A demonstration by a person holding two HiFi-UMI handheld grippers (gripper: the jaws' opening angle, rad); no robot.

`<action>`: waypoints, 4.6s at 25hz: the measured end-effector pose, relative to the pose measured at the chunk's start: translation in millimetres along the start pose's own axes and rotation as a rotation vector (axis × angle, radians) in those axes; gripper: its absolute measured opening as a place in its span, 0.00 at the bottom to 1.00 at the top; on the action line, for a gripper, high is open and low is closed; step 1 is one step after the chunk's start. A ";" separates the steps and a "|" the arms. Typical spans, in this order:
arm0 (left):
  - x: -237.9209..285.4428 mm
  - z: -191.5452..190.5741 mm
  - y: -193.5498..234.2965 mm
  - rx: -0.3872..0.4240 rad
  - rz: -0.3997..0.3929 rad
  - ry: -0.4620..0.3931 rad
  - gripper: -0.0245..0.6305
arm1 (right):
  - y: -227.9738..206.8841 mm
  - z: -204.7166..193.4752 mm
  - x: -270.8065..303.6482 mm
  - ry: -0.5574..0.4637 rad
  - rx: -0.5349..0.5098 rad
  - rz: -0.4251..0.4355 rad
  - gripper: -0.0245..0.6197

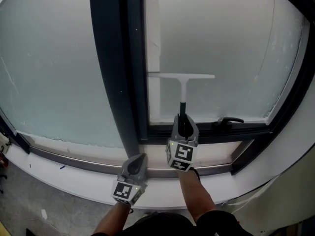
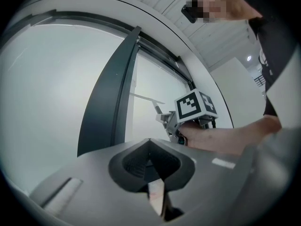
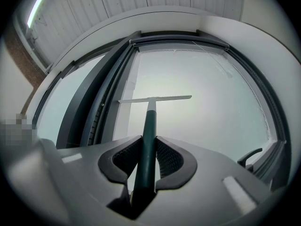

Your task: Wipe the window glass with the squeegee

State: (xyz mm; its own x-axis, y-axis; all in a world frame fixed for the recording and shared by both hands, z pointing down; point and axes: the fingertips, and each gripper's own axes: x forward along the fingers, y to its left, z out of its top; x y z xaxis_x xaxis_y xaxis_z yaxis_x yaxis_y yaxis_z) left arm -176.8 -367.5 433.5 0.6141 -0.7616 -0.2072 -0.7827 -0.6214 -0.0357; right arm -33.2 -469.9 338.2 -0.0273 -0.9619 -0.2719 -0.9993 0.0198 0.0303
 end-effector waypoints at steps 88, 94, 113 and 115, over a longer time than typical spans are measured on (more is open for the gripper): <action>19.7 -35.7 -13.2 -0.050 -0.010 0.075 0.04 | -36.0 -19.1 -51.8 0.026 0.036 -0.010 0.19; 43.4 -23.7 -24.3 -0.013 -0.036 0.041 0.04 | -85.7 80.6 -4.7 -0.111 0.012 -0.030 0.19; 93.6 23.7 -56.5 0.011 -0.095 -0.122 0.04 | -138.1 242.1 73.2 -0.315 -0.048 -0.030 0.19; 95.1 20.7 -59.0 0.013 -0.104 -0.119 0.04 | -139.4 234.4 76.6 -0.297 -0.036 -0.025 0.19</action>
State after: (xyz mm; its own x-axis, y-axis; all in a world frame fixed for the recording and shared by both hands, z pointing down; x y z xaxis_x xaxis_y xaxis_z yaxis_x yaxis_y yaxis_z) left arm -74.3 -399.5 395.7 0.6761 -0.6654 -0.3164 -0.7172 -0.6928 -0.0757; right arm 98.5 -482.5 87.7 -0.0140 -0.8398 -0.5426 -0.9985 -0.0173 0.0526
